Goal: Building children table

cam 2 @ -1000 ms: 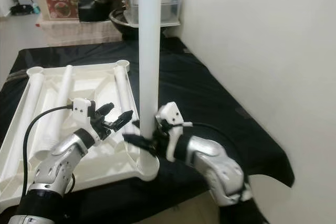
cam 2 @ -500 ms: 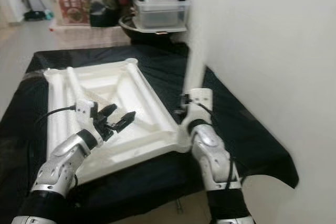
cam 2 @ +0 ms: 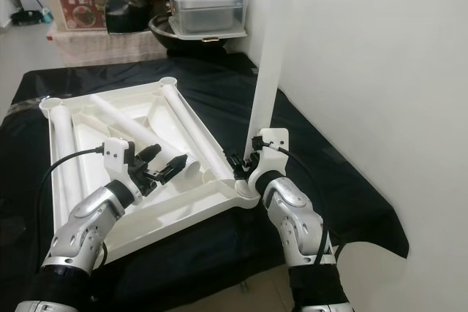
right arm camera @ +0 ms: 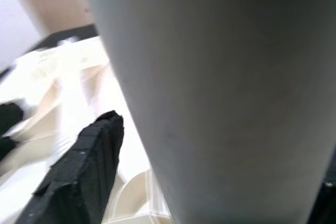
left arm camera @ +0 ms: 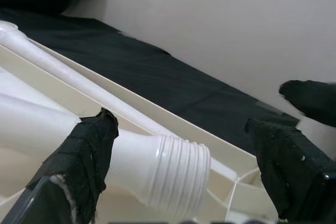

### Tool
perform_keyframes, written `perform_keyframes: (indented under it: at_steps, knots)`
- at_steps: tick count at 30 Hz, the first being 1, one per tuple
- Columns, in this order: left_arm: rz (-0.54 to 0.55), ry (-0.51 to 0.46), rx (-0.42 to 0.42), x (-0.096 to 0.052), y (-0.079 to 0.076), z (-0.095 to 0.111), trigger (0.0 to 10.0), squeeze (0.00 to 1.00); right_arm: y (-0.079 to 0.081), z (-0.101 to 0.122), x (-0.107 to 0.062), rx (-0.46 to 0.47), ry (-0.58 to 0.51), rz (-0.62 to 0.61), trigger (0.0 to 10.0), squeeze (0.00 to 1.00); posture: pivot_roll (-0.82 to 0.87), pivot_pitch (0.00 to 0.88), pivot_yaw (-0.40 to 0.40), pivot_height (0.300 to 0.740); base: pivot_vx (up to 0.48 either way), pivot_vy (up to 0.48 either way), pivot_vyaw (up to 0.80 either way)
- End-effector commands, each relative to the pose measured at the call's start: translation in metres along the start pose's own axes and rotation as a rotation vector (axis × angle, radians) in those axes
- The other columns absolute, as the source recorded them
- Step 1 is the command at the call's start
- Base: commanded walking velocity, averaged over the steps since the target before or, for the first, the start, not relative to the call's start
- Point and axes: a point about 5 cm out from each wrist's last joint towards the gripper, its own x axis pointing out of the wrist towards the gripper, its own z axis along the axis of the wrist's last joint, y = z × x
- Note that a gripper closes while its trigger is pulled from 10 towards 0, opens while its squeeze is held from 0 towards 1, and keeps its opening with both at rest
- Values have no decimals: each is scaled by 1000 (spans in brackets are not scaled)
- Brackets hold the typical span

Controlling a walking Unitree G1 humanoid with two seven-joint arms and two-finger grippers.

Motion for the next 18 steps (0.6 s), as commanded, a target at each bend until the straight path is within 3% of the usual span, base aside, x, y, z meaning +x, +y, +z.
perform_keyframes:
  at_steps: [1, 2, 5, 8, 10, 11, 13, 14, 15, 17, 18]
  knots:
    - [-4, -2, -7, 0, -1, -1, 10000, 0, 26, 2, 1, 10, 9, 207, 10000, 0, -97, 0, -60, 740, 0, 0, 0]
    - [-5, -2, -8, 0, -1, -1, 10000, 0, 36, 5, -9, -10, 13, 367, 10000, 0, -97, 0, -60, 740, 0, 0, 0]
    - [-6, -2, -8, 0, -1, -1, 10000, 0, 41, 6, -16, -23, 16, 466, 10000, 0, -97, 0, -60, 740, 0, 0, 0]
    - [-9, -1, -9, 1, -2, -1, 10000, 0, 49, -7, -32, -99, 89, 692, 9647, 0, -94, 0, -68, 740, 0, 0, 0]
    - [-9, -1, -9, 1, -2, -1, 10000, 0, 51, -11, -35, -109, 105, 728, 9647, 0, -94, 0, -68, 740, 0, 0, 0]
    - [-7, -2, -9, 1, -2, -1, 10000, 0, 52, -15, -35, -109, 117, 737, 8000, 0, -94, 0, -68, 740, 0, 0, 0]
    - [-5, -3, -9, 1, -2, -1, 10000, 0, 53, -18, -35, -104, 133, 741, 8000, 0, -94, 0, -68, 740, 0, 0, 0]
    - [-4, -3, -8, 1, -3, -1, 10000, 0, 51, -21, -30, -100, 139, 706, 2824, 0, -87, 0, -71, 740, 0, 0, 0]
    - [-4, -4, -8, 0, -3, -1, 10000, 0, 48, -22, -24, -88, 128, 649, 0, 0, -87, 0, -71, 740, 0, 0, 0]
    - [-4, -3, -9, 0, -3, -1, 10000, 0, 33, -26, -7, -73, 128, 433, 0, 0, -88, 0, -70, 740, 0, 0, 0]
    - [-4, -3, -9, 0, -3, -1, 10000, 0, 33, -26, -7, -73, 128, 433, 0, 0, -88, 0, -70, 740, 0, 0, 0]
